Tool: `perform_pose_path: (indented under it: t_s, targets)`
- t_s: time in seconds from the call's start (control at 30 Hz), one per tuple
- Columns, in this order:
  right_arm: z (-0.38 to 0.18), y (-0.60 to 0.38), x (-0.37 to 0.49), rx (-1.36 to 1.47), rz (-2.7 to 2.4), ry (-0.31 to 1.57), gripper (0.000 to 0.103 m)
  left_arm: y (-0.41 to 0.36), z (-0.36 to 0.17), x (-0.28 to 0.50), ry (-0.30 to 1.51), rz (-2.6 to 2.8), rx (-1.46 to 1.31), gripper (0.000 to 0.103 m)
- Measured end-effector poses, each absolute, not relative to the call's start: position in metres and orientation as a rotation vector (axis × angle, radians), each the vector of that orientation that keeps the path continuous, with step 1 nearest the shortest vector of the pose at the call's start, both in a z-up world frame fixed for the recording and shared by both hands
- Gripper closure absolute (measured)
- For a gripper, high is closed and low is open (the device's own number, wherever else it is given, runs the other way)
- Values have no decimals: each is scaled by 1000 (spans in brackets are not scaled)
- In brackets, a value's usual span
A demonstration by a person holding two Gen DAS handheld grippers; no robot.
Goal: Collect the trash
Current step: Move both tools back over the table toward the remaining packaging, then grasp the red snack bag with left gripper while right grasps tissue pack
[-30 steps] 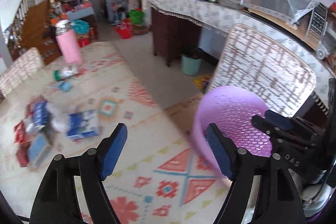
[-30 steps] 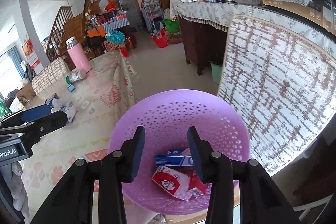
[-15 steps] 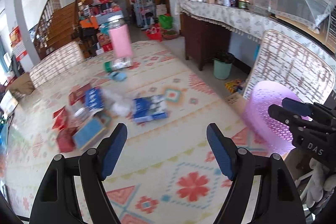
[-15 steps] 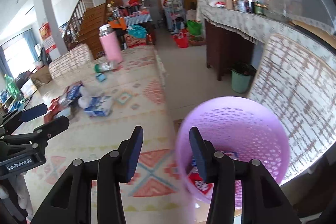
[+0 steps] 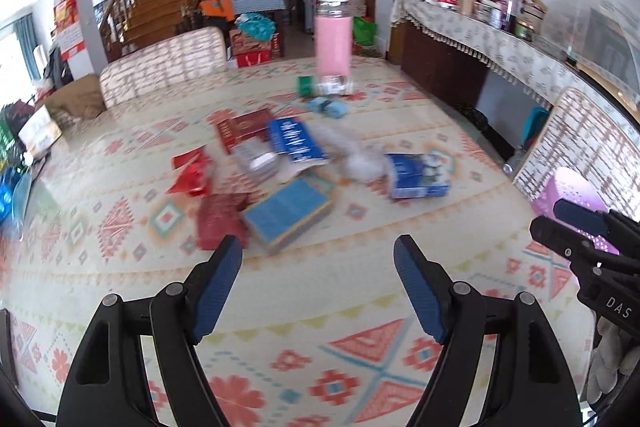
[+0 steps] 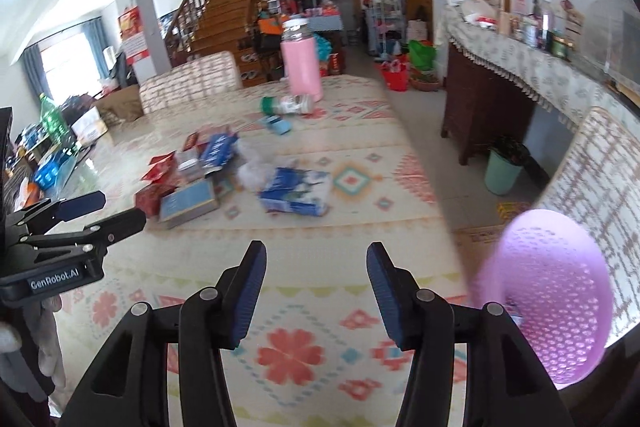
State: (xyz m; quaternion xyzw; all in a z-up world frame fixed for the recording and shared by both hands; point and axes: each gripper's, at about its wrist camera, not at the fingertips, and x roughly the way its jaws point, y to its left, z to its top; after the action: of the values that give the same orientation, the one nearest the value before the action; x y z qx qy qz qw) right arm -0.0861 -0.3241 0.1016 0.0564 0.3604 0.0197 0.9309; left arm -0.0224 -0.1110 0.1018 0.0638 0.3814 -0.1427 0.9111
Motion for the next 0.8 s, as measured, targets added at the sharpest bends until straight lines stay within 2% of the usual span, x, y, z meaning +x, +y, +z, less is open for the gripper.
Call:
perform_pose_path:
  t_s: [0.2, 0.33, 0.4, 0.8]
  targets:
    - [84, -295, -52, 154, 97, 802, 47, -52, 98, 7, 803, -258, 57, 26]
    - [74, -284, -32, 158, 119, 818, 37, -20, 90, 34, 842, -264, -17, 25]
    - [71, -280, -22, 152, 129, 825, 36, -7, 85, 46, 861, -272, -61, 25]
    - [53, -260, 32, 195, 216, 866, 33, 3, 46, 106, 971, -313, -137, 25]
